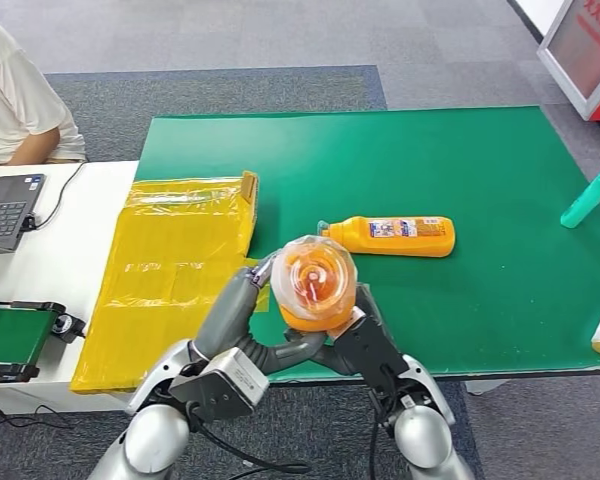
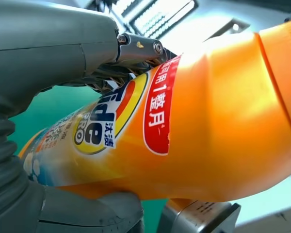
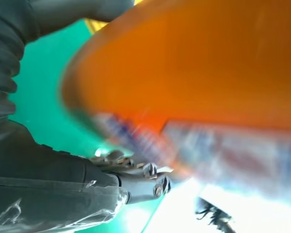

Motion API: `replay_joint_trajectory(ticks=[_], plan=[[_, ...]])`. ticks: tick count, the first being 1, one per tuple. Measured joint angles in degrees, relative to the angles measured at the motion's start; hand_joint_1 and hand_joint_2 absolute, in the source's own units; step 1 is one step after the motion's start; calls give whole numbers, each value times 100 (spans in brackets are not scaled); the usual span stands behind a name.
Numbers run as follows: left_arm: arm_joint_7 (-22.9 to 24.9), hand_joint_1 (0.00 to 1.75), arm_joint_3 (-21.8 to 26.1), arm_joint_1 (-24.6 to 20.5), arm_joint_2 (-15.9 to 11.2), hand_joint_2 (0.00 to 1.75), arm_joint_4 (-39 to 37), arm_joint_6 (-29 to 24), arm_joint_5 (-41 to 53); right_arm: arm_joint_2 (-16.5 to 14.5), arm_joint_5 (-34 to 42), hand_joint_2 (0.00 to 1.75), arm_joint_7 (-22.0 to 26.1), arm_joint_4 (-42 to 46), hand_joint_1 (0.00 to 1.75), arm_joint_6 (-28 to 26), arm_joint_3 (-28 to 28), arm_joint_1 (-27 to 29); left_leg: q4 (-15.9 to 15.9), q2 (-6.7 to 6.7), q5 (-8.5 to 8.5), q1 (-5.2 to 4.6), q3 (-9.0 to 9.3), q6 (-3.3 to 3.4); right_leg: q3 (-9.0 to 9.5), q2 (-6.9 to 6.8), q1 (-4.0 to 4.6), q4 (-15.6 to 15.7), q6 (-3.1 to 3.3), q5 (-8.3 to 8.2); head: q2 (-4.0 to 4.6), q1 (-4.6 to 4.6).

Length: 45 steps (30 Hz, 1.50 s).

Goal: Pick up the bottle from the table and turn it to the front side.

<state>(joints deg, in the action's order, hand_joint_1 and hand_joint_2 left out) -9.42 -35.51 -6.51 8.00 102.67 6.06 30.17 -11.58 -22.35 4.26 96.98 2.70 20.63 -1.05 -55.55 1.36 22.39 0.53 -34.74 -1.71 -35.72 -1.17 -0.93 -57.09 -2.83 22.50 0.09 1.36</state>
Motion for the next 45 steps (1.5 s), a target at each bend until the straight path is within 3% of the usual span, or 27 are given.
replay_joint_trajectory(ticks=[4,16,22,30,33,36,39,45], plan=[[-41,175,15,78,-1,175,99,-502,930,-4,-27,175,-111,63,0,-128,-236,94,0,0,0,0,-1,0,0,0,0,0,0,0,0,-1],[125,175,562,272,5,175,699,-1050,2890,-125,-284,175,-86,941,0,-101,-889,533,0,0,2,0,-2,0,-1,0,0,0,0,1,0,-1],[407,175,1277,493,2,175,799,-978,4708,-167,-493,175,30,1645,0,171,-1021,752,0,0,2,0,-2,0,-2,0,0,0,0,1,0,-1],[630,175,1854,571,-61,175,694,-965,5535,-182,-522,175,180,2154,0,328,-1124,867,0,0,3,-1,-2,1,-3,1,-1,0,0,1,1,-1],[1011,175,2018,506,-363,175,352,-1077,5852,-184,-528,175,287,2389,0,406,-1131,894,0,0,1,0,-1,-3,-5,1,0,0,1,1,1,-1],[1409,175,1997,362,-913,175,-130,-1132,5872,-181,-480,175,359,2662,0,441,-1134,911,0,0,-4,3,-1,-9,-8,1,5,-1,4,0,1,-2],[1454,175,1947,276,-1359,175,-599,-1145,5872,-173,-419,175,408,2870,0,449,-1145,943,0,1,-4,4,-1,-10,-8,3,7,-1,4,1,1,-1],[1436,175,1912,232,-1768,175,-1062,-1016,5872,-164,-395,175,443,3050,0,454,-1160,1011,0,1,0,1,-3,-4,-6,2,2,0,3,1,0,-1]])
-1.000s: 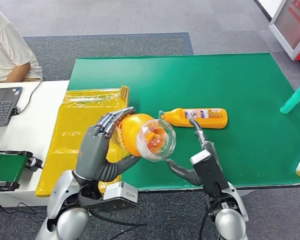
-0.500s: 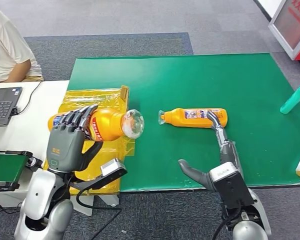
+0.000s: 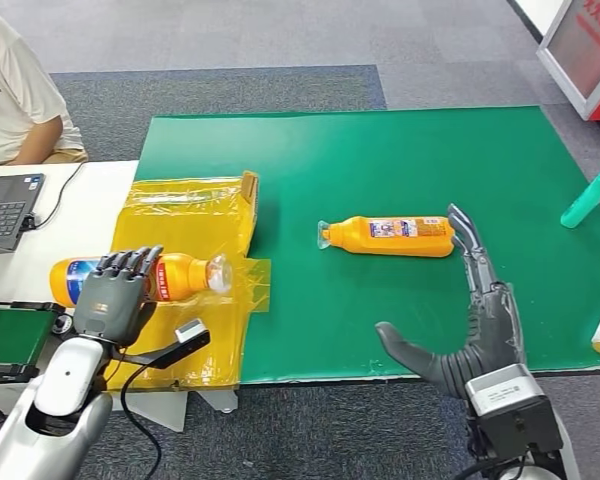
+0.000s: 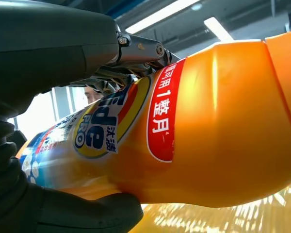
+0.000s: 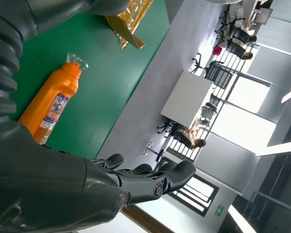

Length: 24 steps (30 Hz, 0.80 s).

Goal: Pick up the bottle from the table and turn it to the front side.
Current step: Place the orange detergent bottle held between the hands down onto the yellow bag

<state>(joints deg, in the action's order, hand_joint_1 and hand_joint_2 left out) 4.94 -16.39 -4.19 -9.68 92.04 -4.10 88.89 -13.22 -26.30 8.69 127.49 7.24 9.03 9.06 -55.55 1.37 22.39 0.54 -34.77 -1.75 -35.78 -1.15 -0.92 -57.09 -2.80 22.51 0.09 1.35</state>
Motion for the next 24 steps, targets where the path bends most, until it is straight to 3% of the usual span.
replay_joint_trajectory(ticks=[7,16,24], plan=[[-23,175,-10,-234,-39,175,-416,395,0,5,20,175,76,32,0,81,-9,0,0,0,-1,-1,0,-1,-1,0,1,0,1,-1,1,-2],[-92,175,-62,-546,319,175,-709,592,0,13,6,175,97,62,0,157,6,-36,0,0,-2,-1,0,-1,1,0,0,0,0,-1,0,0],[-43,175,-286,-884,343,175,-982,768,0,21,15,175,163,62,0,201,12,-119,0,0,-3,0,0,-2,0,0,1,0,0,-1,0,-1]])
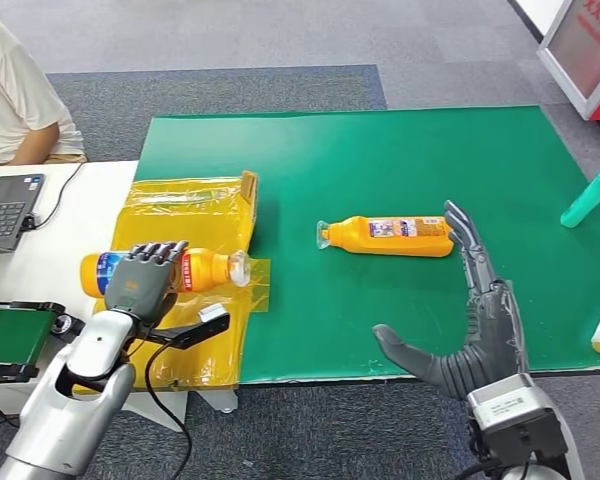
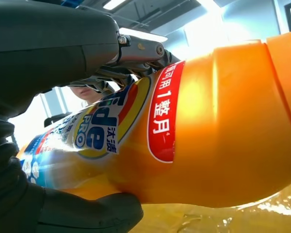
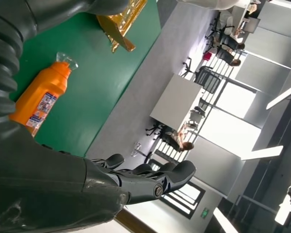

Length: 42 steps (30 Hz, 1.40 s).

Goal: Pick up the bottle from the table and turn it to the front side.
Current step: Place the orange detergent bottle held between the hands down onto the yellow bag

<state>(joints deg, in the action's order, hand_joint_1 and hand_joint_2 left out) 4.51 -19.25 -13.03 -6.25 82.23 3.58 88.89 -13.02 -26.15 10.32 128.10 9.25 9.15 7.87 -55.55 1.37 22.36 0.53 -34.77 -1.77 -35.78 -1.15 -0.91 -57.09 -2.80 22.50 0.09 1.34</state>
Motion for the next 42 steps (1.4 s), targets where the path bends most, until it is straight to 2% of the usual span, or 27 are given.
replay_joint_trajectory(ticks=[9,15,23,27,33,42], plan=[[-43,175,-332,-277,1,175,-389,0,-31,37,-3,175,103,0,0,3,11,-27,0,0,0,-1,0,1,2,0,-2,0,-1,-1,0,0],[-304,175,-198,-358,351,175,-676,88,0,58,-97,175,129,0,0,13,55,-74,0,0,1,-1,-2,1,1,0,-2,0,-1,-1,0,1],[-420,175,-117,-384,572,175,-807,86,-2,84,-130,175,146,0,0,10,62,-75,0,0,0,-1,-2,1,1,-1,-1,0,-1,0,0,2],[-490,175,120,-385,814,175,-933,106,-2,94,-144,175,164,0,0,25,63,-78,0,0,0,-1,-2,2,1,-1,-1,0,-1,0,0,1],[-406,175,203,-387,876,175,-1098,108,0,110,-165,175,194,4,0,21,64,-76,0,0,0,-1,-2,1,1,0,-1,0,-1,0,1,1],[-360,175,600,-366,868,175,-1326,157,0,121,-96,175,254,108,0,11,49,-66,0,0,0,-1,-2,1,1,0,-1,0,-1,0,0,1]])
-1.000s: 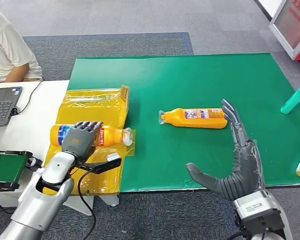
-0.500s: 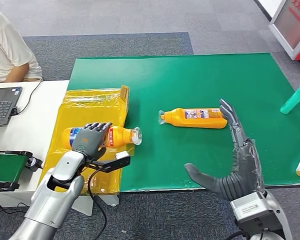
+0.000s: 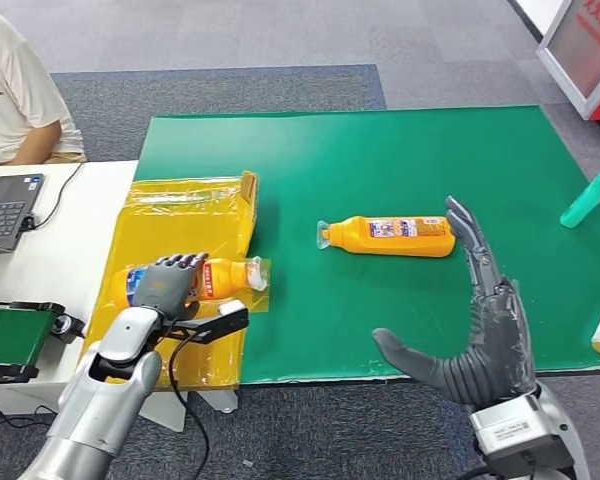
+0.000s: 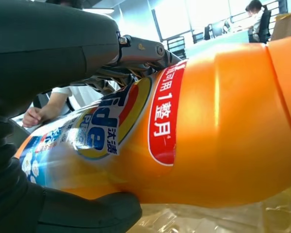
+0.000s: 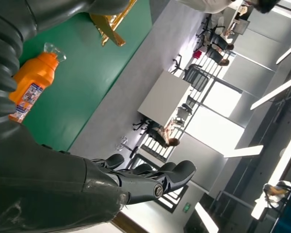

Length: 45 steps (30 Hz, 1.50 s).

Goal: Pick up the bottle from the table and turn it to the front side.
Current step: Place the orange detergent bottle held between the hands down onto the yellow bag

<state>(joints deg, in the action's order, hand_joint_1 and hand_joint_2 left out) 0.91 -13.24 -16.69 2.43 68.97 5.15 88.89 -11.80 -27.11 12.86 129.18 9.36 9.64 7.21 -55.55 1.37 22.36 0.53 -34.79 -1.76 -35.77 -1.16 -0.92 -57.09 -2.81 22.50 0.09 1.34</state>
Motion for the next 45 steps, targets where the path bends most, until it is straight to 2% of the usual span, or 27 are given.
replay_joint_trajectory(ticks=[12,13,16,17,36,40,45], plan=[[-28,175,186,35,97,175,-93,-71,0,0,-16,175,19,37,0,20,-11,16,0,0,1,0,0,0,0,0,0,0,0,0,0,0],[-28,154,198,40,108,175,-103,-79,0,0,-18,175,18,37,0,21,-14,16,0,0,1,0,0,0,0,0,0,0,0,0,1,0],[-33,23,226,49,133,175,-127,-89,0,0,-21,175,18,37,0,24,-20,17,0,0,1,0,0,0,1,0,0,0,0,0,1,1],[-40,0,235,54,139,175,-137,-93,0,0,-22,175,19,37,0,24,-21,17,0,0,1,0,0,0,1,0,0,0,0,0,0,0],[-261,0,301,56,212,175,-228,-246,0,0,59,175,15,34,0,-7,-28,-5,0,0,0,0,0,0,1,0,0,0,0,0,0,0],[-447,0,313,83,227,175,-169,-353,-39,0,66,175,8,34,0,-9,-28,-5,0,0,0,0,0,0,1,0,0,0,0,0,1,0],[-747,0,402,227,279,175,282,-401,-450,1,62,175,5,34,0,-37,-30,-2,0,0,1,0,0,0,1,0,0,0,0,0,1,0]])
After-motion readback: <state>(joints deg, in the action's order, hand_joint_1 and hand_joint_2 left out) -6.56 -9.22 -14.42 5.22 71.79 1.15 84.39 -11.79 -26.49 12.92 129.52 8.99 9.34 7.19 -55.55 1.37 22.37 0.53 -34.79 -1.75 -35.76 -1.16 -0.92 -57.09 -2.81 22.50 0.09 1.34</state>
